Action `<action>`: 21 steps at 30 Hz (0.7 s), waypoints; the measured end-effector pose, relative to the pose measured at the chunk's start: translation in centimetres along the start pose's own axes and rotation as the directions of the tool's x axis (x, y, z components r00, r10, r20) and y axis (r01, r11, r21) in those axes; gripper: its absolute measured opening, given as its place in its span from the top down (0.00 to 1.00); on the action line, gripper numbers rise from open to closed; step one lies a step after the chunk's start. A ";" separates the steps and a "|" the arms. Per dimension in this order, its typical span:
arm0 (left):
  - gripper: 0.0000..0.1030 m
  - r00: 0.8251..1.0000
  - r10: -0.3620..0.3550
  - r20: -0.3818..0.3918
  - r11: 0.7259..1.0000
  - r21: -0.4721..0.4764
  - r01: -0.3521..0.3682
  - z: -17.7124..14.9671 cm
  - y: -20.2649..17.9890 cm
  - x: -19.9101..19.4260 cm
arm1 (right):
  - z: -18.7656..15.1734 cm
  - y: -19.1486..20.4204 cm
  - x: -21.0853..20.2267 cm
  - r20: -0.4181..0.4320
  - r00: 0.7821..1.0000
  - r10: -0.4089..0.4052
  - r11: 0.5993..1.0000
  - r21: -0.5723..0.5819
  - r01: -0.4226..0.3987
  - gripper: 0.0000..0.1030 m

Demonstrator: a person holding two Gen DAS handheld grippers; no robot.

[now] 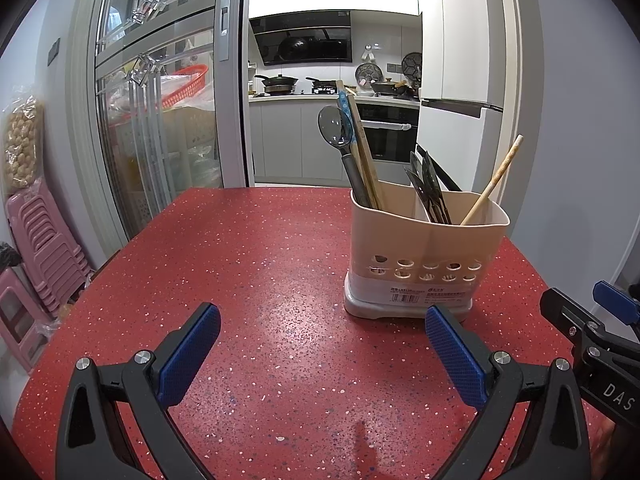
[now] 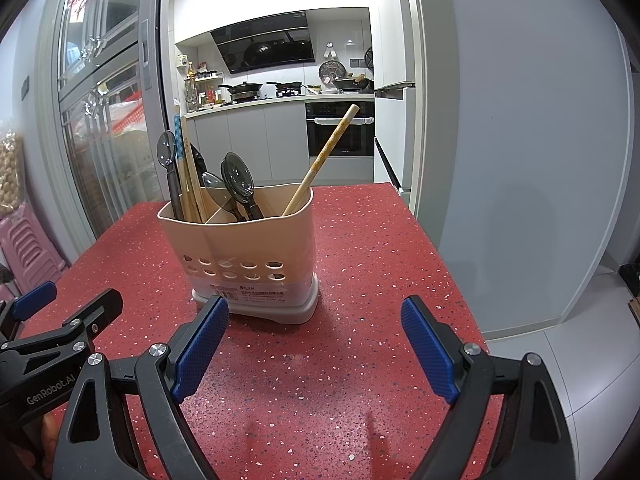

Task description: Organize utensils

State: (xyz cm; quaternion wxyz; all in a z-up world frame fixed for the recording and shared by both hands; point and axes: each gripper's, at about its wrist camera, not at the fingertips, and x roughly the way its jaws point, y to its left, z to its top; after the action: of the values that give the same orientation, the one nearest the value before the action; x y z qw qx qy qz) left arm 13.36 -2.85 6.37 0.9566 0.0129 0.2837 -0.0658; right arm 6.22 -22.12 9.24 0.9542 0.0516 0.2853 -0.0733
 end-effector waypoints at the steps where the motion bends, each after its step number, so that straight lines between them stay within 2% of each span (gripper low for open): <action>1: 0.00 1.000 0.000 -0.001 1.000 0.000 0.000 0.0 0.0 0.0 | 0.0 0.0 0.0 0.000 1.000 0.000 1.000 0.000 0.000 0.13; 21: 0.00 1.000 0.009 -0.016 1.000 -0.001 -0.009 0.0 -0.1 0.3 | -0.4 0.2 -0.1 -0.004 1.000 0.006 1.000 -0.002 -0.006 0.13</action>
State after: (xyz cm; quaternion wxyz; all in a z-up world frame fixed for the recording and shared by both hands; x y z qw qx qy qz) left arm 13.55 -3.02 6.21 0.9546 0.0142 0.2913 -0.0613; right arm 5.93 -21.85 9.00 0.9539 0.0518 0.2871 -0.0703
